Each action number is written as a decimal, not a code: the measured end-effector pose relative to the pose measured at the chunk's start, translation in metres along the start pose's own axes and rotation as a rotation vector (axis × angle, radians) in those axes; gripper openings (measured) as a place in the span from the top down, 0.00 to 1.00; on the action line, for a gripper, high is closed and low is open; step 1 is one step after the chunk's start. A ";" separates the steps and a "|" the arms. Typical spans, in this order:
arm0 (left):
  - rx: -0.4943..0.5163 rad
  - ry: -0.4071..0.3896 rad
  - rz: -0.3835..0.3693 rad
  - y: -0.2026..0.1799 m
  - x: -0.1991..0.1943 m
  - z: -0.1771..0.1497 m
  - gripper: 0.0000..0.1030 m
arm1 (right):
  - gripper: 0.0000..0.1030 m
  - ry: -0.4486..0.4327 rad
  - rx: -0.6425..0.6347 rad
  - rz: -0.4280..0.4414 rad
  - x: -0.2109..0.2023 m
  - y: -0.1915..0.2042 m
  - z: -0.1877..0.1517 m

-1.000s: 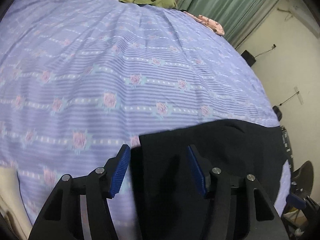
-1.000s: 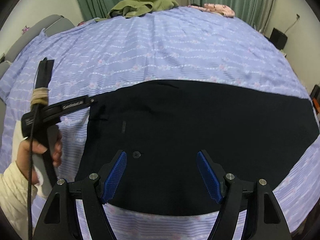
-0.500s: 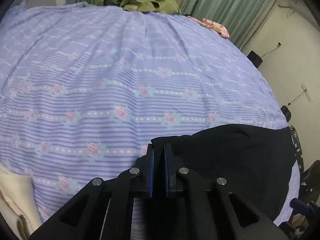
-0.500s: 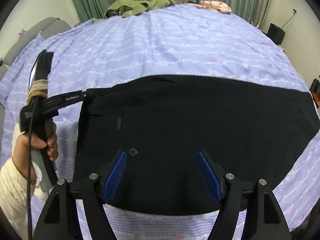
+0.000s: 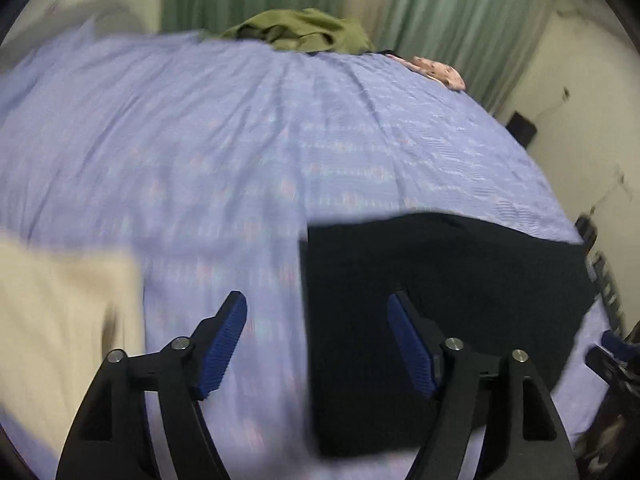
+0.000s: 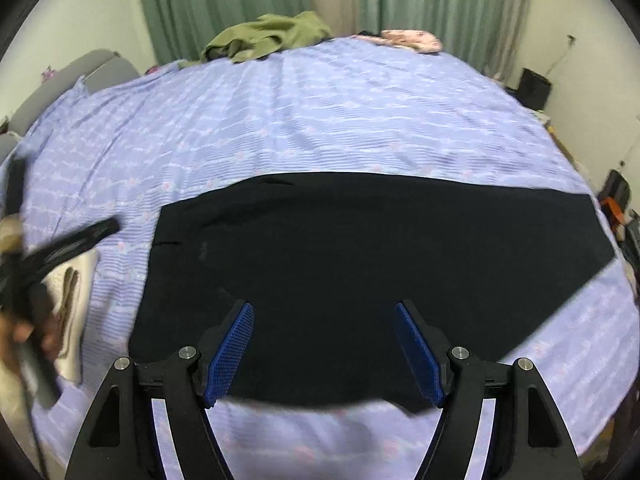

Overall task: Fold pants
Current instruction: 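Grasp the strip end with the left gripper and fold it over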

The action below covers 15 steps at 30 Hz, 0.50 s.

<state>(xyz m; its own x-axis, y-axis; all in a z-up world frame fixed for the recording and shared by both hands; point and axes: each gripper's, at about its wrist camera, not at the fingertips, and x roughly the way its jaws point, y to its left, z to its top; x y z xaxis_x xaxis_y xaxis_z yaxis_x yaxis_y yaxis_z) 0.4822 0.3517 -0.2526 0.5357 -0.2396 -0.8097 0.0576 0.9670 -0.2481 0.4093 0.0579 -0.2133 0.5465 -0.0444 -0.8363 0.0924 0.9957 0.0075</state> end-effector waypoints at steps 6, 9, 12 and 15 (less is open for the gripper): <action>-0.309 0.166 -0.128 0.005 0.009 -0.082 0.28 | 0.29 0.074 0.066 -0.061 -0.012 -0.035 -0.046; -0.477 0.197 -0.156 0.005 0.033 -0.100 0.28 | 0.29 0.156 0.098 -0.105 0.001 -0.046 -0.071; -0.521 0.213 -0.161 -0.003 0.059 -0.102 0.28 | 0.29 0.214 0.137 -0.112 0.016 -0.052 -0.093; -0.571 0.199 -0.163 -0.004 0.081 -0.099 0.28 | 0.29 0.265 0.223 -0.099 0.031 -0.060 -0.103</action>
<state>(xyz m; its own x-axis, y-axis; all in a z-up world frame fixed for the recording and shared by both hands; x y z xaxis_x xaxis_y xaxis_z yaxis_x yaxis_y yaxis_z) 0.4418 0.3202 -0.3700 0.3880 -0.4444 -0.8074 -0.3638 0.7311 -0.5772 0.3349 0.0056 -0.2961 0.2940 -0.0883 -0.9517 0.3293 0.9441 0.0141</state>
